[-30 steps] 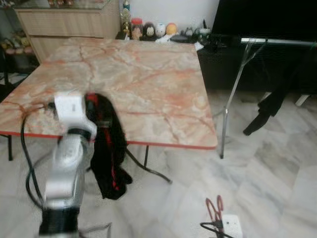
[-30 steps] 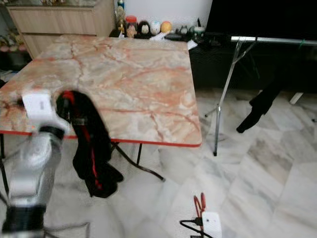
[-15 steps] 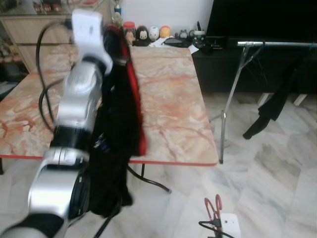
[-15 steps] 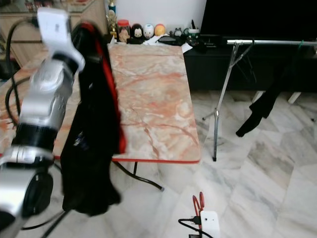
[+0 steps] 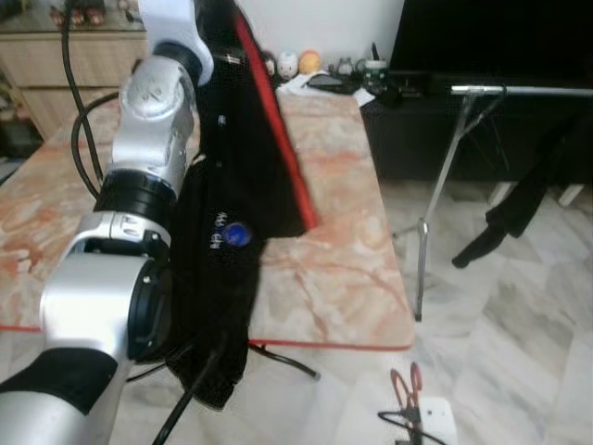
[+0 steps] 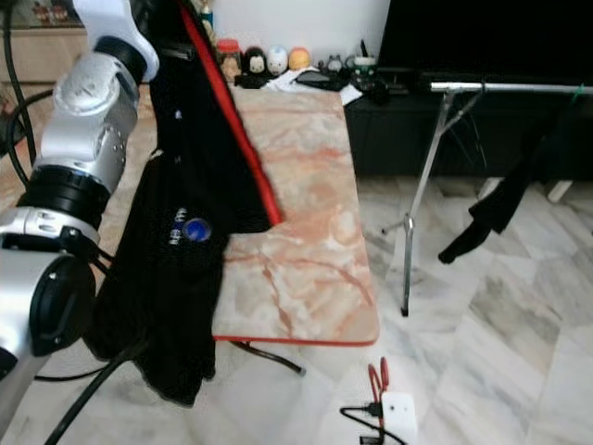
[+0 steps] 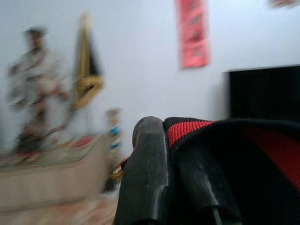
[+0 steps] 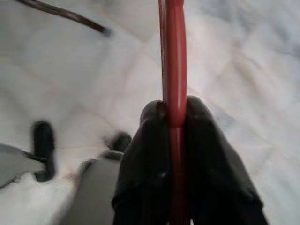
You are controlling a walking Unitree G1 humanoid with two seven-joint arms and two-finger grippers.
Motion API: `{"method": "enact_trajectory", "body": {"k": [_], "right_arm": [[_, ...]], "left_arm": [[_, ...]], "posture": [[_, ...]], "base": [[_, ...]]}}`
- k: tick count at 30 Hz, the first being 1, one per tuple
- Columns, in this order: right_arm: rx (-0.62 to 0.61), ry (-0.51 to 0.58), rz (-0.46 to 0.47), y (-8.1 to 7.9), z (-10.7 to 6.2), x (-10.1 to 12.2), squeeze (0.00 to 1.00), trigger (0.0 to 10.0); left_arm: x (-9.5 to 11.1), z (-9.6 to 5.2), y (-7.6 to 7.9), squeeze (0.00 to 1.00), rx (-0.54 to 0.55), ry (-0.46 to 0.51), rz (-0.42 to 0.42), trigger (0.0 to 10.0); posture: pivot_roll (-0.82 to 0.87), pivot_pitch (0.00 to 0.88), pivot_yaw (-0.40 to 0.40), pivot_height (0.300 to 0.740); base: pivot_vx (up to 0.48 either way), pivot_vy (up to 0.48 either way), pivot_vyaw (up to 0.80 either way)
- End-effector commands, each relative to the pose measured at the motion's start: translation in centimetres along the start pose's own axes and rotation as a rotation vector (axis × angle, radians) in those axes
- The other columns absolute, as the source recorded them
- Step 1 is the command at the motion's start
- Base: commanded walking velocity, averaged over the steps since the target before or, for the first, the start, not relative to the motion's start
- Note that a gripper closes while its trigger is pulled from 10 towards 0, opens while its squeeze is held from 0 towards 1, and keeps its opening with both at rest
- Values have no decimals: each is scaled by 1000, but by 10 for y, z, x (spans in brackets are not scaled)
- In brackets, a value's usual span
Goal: Hang hanger
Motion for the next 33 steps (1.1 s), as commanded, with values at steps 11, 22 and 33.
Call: {"method": "enact_trajectory", "body": {"k": [11, 22, 33], "right_arm": [[-12, -12, -6, 8, -1, -3, 0, 10000], [-12, -26, -40, 11, -2, -6, 0, 10000], [-3, -24, -56, 12, -2, -7, 0, 10000]], "left_arm": [[-60, -49, 54, 0, -238, -139, -50, 10000], [-132, -189, 102, 0, -467, -437, -32, 10000], [-125, -228, 143, 0, -507, -517, -107, 10000]], "posture": [[100, 0, -18, 740], [109, 0, -24, 740], [104, 0, -29, 740]], "base": [[81, 0, 0], [0, 0, 0], [0, 0, 0]]}}
Point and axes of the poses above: a point about 5 cm out from each wrist's last joint towards the gripper, its own z axis pointing out of the wrist towards the gripper, its own x axis along the axis of the wrist's last joint, y = z × x, the point moved 5 cm from there along z, pointing out of the wrist towards the gripper, and after that the axes turned 14 degrees about z, right-handed, at the moved point
